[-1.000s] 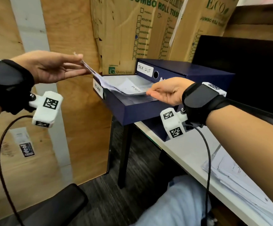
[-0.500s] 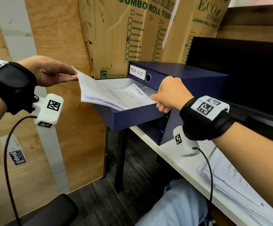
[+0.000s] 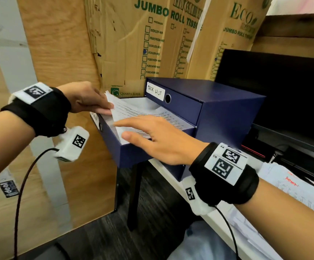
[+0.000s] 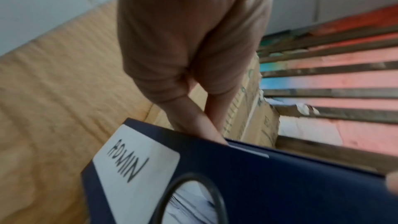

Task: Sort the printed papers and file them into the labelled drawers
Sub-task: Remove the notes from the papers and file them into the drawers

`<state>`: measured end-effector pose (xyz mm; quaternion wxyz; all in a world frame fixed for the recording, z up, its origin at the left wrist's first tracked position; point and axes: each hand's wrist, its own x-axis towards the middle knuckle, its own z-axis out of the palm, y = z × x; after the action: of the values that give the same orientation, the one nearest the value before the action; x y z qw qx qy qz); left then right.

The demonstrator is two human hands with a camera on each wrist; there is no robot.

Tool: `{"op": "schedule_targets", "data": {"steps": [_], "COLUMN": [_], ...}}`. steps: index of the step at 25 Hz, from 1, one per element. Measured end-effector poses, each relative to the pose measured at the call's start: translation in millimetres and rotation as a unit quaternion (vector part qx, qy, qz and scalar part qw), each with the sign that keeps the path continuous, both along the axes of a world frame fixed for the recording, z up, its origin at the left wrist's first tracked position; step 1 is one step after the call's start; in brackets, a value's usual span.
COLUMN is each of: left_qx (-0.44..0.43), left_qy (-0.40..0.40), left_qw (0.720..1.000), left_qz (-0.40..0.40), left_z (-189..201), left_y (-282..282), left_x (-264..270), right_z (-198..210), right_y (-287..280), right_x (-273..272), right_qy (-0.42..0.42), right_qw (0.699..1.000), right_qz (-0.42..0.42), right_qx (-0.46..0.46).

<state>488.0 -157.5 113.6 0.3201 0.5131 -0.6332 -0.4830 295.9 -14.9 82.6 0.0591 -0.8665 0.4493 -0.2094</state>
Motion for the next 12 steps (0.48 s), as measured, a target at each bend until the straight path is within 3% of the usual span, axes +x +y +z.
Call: {"op": "schedule_targets", "data": {"steps": [5,9,12], "left_qx": [-0.116,-0.243,-0.316], "left_qy": [-0.235,-0.332,-0.333], "left_qw": [0.965,0.911,0.888], "left_qz": [-0.029,-0.015,-0.016], "left_z": [-3,-9,-14], "left_y": [-12,-12,-9], "left_x": [-25,-20,-8], "right_z": [-2,1,2], "right_y": [-20,-35,-38], "right_x": [0,0,6], "right_qy": [0.036,0.069,0.123], "right_qw": [0.992,0.99,0.979], "right_qz": [-0.028,-0.011,0.0], "right_qx": [0.117,0.12,0.162]}}
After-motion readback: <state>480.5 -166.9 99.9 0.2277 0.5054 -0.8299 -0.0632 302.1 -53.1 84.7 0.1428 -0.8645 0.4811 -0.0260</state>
